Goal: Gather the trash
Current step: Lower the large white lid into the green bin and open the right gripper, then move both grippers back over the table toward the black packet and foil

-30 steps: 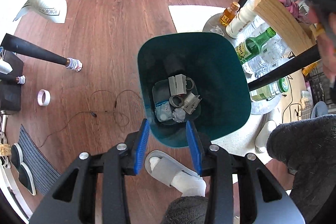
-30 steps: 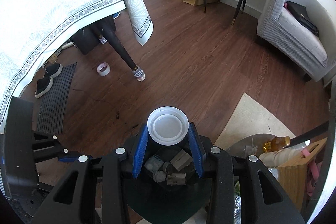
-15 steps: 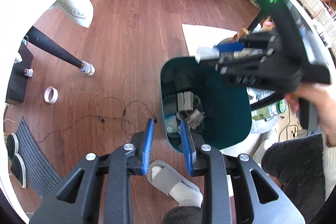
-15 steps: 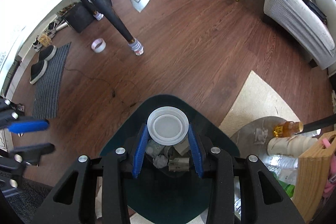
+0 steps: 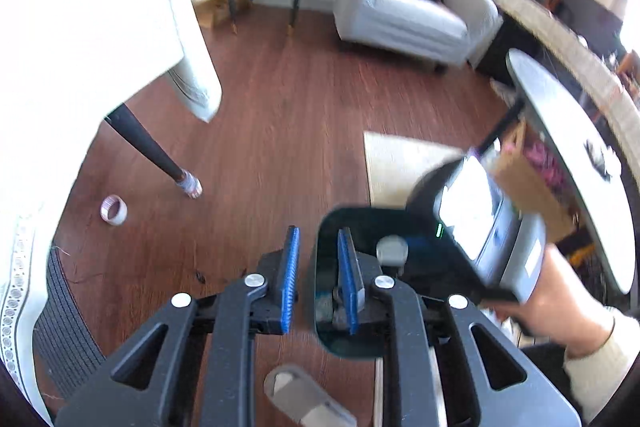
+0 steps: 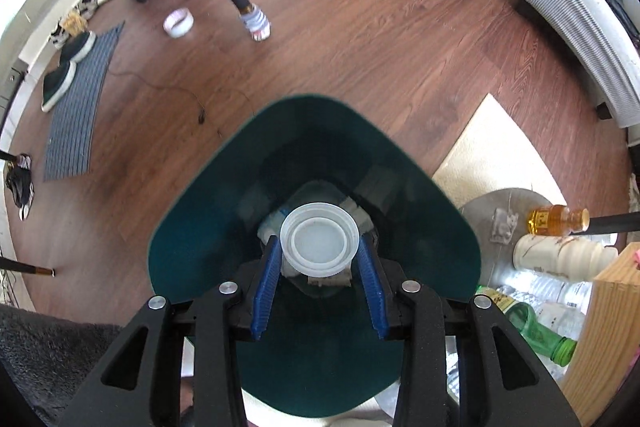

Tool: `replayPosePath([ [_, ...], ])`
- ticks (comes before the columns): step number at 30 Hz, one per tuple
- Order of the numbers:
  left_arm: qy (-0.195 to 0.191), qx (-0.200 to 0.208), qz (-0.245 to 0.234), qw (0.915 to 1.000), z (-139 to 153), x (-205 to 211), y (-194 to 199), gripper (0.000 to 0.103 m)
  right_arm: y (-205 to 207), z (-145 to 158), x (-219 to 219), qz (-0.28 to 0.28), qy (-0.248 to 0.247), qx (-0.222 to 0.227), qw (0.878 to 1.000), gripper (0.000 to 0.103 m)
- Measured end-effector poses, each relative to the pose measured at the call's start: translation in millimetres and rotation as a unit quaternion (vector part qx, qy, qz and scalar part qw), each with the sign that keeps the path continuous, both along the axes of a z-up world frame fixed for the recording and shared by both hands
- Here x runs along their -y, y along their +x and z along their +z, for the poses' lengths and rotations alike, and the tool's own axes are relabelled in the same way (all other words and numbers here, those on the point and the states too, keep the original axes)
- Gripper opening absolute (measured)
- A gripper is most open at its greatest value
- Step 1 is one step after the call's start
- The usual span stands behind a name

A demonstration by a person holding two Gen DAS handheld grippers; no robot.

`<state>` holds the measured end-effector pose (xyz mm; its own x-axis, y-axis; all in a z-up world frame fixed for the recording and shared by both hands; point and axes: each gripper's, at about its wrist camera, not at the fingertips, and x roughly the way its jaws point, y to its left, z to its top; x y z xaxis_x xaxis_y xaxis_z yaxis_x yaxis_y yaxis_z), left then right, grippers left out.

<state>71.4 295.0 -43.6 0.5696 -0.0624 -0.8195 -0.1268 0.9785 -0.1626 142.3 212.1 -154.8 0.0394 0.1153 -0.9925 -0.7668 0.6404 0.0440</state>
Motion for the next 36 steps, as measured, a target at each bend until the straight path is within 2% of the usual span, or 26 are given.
replayPosePath([
  [1, -0.001, 0.009, 0.011, 0.9999, 4.0, -1.5, 0.2, 0.021, -1.0, -0.5, 1.3, 0.000, -0.001, 0.001, 1.000, 0.055],
  [2, 0.000, 0.016, 0.020, 0.9997, 7.5, -2.9, 0.3, 0.021, -1.7, -0.8, 2.1, -0.001, -0.002, 0.001, 1.000, 0.058],
  [10, -0.008, 0.071, 0.067, 0.9952, 32.6, -4.0, -1.2, 0.021, -4.4, 10.3, 15.5, 0.005, 0.017, -0.001, 1.000, 0.058],
  [13, -0.012, 0.095, 0.087, 0.9916, 41.9, -7.8, -3.8, 0.021, -9.4, 25.8, 17.0, 0.016, 0.039, 0.003, 0.999, 0.058],
  [16, 0.003, 0.120, 0.109, 0.9868, 54.1, -7.7, -5.4, 0.021, -17.2, 49.0, 18.3, 0.035, 0.072, 0.013, 0.997, 0.058],
  [24, -0.007, 0.165, 0.121, 0.9788, 73.8, 4.8, -2.4, 0.026, -33.0, 125.1, 32.8, 0.054, 0.151, 0.085, 0.983, 0.058],
  [25, -0.007, 0.169, 0.118, 0.9785, 76.0, 8.3, -2.3, 0.031, -32.8, 134.8, 37.0, 0.052, 0.161, 0.095, 0.981, 0.058],
  [31, -0.004, 0.209, 0.102, 0.9727, 94.5, 39.8, 2.6, 0.045, -23.0, 185.6, 83.6, 0.013, 0.211, 0.159, 0.964, 0.064],
  [36, -0.029, 0.221, 0.087, 0.9709, 97.8, 68.4, 14.2, 0.055, -11.6, 214.7, 138.3, -0.032, 0.227, 0.212, 0.950, 0.066],
])
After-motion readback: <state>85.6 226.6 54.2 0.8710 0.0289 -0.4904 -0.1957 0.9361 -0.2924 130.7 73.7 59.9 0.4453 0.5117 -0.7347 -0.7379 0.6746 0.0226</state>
